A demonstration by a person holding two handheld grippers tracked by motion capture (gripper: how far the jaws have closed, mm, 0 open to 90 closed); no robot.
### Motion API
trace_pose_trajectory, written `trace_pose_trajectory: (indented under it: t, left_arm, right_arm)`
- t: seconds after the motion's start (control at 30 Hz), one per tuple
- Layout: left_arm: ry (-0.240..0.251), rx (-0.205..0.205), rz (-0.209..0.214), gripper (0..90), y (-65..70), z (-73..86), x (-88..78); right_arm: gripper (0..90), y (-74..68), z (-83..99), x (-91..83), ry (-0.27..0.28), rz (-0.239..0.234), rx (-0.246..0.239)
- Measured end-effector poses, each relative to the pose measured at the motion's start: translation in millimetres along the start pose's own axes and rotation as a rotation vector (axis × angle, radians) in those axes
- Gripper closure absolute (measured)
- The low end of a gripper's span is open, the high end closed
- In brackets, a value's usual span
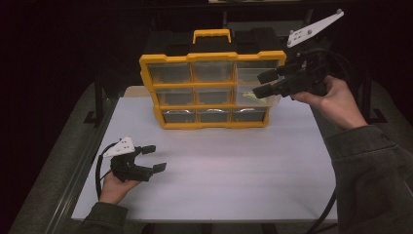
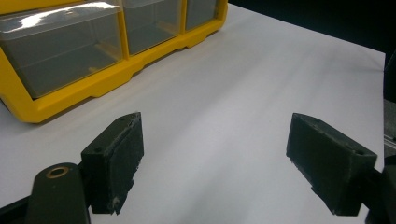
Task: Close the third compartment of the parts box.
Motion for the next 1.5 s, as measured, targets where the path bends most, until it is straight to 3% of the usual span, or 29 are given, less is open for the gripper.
trace_pose_trajectory:
  t: [0.4,0.8,0.87,1.1,1.5]
  left_arm:
    - [0.002,-0.017,0.003,19.0,0.5,-1.2,-1.4]
    - [0.016,-0.005,0.006,19.2,-1.3,-2.4,1.0]
    - [0.015,-0.018,0.007,19.2,-0.7,-1.7,2.6]
    - [0.006,-0.014,0.006,19.3,-0.6,-1.4,3.6]
    - [0.001,-0.01,0.009,19.2,-0.8,-0.8,5.4]
  right_arm:
    - [65.9,-13.8,15.3,9.0,-0.027,-0.06,-0.038]
    - [83.5,-10.3,35.2,21.2,-0.062,-0.045,-0.047]
    - [86.0,-8.6,39.2,22.0,-0.063,-0.042,-0.043]
    - [88.4,-3.6,49.0,28.7,-0.067,-0.02,-0.048]
    - [88.5,1.6,50.4,32.0,-0.079,0.039,-0.041]
Point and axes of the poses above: each handheld gripper's, and its own axes: x roughly forward along the jaws, z roughly out of its underside, y roughly to its right, the point moved 3 cm from there along x, roughly forward along the jaws, and after that the axes turned 1 degree about -y, right-handed, at the moved point
